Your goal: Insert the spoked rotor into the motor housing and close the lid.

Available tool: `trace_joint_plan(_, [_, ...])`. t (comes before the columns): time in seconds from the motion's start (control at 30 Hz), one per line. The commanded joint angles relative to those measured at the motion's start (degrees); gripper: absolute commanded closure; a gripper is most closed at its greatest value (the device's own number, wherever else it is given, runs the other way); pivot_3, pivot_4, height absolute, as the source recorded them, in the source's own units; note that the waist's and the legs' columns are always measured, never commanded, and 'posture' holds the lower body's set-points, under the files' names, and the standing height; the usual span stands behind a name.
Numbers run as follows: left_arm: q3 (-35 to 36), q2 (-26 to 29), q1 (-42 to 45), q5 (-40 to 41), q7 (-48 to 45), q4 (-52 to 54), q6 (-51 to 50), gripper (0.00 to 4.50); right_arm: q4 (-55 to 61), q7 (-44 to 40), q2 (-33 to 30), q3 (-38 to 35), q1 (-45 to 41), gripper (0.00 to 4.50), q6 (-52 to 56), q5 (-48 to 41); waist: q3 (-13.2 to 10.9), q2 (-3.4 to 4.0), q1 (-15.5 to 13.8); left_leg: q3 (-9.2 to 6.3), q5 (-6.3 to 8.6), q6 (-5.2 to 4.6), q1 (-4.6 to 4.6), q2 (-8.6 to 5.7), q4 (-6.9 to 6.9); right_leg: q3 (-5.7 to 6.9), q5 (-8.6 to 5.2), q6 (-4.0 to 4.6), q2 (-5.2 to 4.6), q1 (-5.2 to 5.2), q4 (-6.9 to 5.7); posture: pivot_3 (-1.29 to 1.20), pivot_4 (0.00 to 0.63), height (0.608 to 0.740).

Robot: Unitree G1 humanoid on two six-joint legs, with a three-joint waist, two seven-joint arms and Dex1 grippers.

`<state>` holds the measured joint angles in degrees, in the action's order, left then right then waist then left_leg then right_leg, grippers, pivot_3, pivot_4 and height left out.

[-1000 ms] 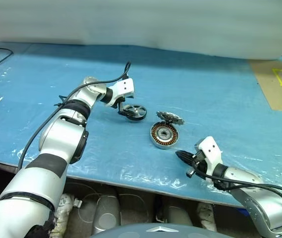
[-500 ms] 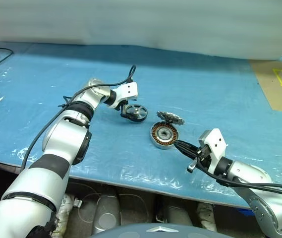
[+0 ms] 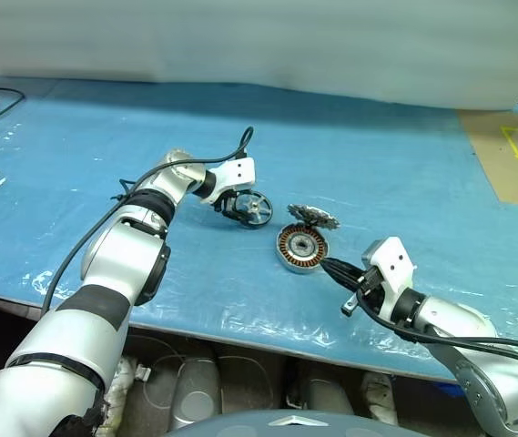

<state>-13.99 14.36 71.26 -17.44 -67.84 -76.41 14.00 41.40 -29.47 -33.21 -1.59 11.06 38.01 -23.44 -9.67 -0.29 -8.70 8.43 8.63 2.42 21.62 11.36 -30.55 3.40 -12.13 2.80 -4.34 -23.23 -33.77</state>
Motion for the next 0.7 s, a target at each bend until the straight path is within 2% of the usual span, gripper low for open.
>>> trace_joint_plan(0.03, [-0.25,0.13,0.09,-0.59,0.77,0.2,1.14,2.28,1.31,0.47,-0.18,-0.05,-0.55,4.5,-0.44,0.39,0.0,0.0,0.0,0.0,0.0,0.0,0.0,0.0,0.0,0.0,0.0,0.0,0.0,0.0,0.0,0.0,0.15,0.74])
trace_joint_plan(0.07, [-0.29,0.11,0.08,-0.74,1.5,0.14,0.6,2.63,1.25,0.5,-0.18,-0.03,-0.64,4.5,-0.4,0.43,0.0,0.0,0.0,0.0,0.0,-0.01,0.0,0.0,0.0,0.0,0.0,0.0,0.0,0.0,0.01,0.0,0.15,0.74])
trace_joint_plan(0.53, [-1.39,0.98,-1.68,-2.07,-2.82,0.08,2.6,2.63,0.22,0.62,-0.46,1.1,-0.63,4.5,-0.65,2.6,0.0,0.0,0.0,0.0,0.01,-0.01,-0.05,0.0,0.0,0.0,0.0,0.0,0.0,0.04,0.0,0.0,0.15,0.74])
trace_joint_plan(0.57, [-1.47,1.15,-1.89,-2.12,-3.49,0.06,2.73,3.0,0.11,0.6,-0.48,1.15,-0.68,4.5,-0.71,2.74,0.0,0.0,0.0,0.0,0.01,-0.01,-0.07,0.0,0.0,0.0,0.0,0.0,0.0,0.06,0.0,0.0,0.15,0.74])
trace_joint_plan(0.63, [-1.59,1.31,-2.32,-2.36,-2.0,0.11,2.75,3.42,-0.07,0.53,-0.49,1.2,-0.77,4.5,-0.77,2.98,0.0,0.0,0.0,0.0,0.01,-0.01,-0.13,0.0,0.0,0.0,-0.01,0.0,0.0,0.13,0.01,0.0,0.15,0.74])
trace_joint_plan(0.7, [-1.21,1.38,-2.77,-1.98,-0.8,0.27,3.19,3.53,-0.16,0.49,-0.34,1.09,-0.84,4.5,-0.83,3.04,0.01,0.01,0.0,0.0,0.01,-0.02,-0.29,-0.01,0.02,0.0,-0.03,-0.04,-0.02,0.3,0.03,0.0,0.15,0.74])
